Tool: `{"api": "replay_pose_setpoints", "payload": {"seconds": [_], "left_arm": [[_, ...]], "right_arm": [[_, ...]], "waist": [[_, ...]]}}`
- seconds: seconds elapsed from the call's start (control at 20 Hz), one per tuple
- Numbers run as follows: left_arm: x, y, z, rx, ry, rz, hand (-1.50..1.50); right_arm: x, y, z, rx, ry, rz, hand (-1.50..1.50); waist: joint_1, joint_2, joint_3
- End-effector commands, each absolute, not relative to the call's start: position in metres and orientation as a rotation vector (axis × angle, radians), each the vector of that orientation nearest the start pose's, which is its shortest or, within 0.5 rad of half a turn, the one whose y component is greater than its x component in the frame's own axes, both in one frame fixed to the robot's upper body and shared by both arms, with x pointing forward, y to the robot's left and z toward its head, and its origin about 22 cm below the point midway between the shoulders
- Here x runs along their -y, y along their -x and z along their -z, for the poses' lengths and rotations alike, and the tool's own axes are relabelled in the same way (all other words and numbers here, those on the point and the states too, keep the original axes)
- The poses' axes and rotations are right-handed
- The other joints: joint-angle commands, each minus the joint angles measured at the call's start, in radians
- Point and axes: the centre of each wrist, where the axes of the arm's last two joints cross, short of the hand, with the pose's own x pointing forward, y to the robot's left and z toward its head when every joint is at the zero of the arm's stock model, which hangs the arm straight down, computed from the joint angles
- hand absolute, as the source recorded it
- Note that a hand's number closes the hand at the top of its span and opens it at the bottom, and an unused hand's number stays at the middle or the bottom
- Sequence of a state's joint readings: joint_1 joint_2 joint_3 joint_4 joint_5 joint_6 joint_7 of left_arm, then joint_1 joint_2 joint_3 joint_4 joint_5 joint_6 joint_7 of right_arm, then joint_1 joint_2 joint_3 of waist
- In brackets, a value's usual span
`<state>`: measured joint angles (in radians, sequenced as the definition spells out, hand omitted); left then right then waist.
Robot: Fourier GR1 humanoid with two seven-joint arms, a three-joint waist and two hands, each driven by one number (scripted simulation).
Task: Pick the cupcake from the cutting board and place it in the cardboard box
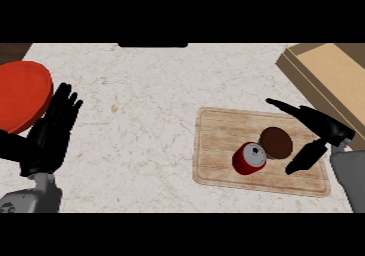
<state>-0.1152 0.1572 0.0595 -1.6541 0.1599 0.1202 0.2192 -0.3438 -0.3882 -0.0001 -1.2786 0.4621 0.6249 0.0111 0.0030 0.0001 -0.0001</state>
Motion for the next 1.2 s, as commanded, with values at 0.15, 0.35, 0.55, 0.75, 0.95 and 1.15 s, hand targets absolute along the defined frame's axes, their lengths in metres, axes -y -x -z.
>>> {"api": "replay_pose_setpoints", "payload": {"seconds": [0.15,0.35,0.55,0.75,0.95,1.15], "left_arm": [[-0.252,-0.27,-0.041,1.552,-0.088,-0.109,0.0],[-0.253,-0.258,-0.057,1.532,-0.06,-0.105,0.0],[-0.268,-0.271,-0.057,1.554,-0.062,-0.091,0.0],[-0.258,-0.254,-0.056,1.541,-0.066,-0.105,0.0],[-0.258,-0.258,-0.044,1.546,-0.079,-0.093,0.0],[-0.258,-0.269,-0.061,1.543,-0.063,-0.107,0.0]], "right_arm": [[0.309,-0.325,-0.041,1.168,0.192,-1.116,-1.5],[0.318,-0.306,-0.038,1.156,0.181,-1.114,-1.5],[0.303,-0.322,-0.028,1.169,0.186,-1.118,-1.5],[0.295,-0.326,-0.027,1.18,0.191,-1.121,-1.5],[0.302,-0.304,-0.028,1.197,0.191,-1.127,-1.5],[0.294,-0.309,-0.032,1.263,0.224,-1.224,1.5]], "waist": [[-0.001,0.0,0.0],[-0.001,-0.001,0.0],[0.0,0.0,0.0],[0.001,0.0,0.0],[-0.004,-0.001,0.0],[-0.004,-0.001,0.0]]}}
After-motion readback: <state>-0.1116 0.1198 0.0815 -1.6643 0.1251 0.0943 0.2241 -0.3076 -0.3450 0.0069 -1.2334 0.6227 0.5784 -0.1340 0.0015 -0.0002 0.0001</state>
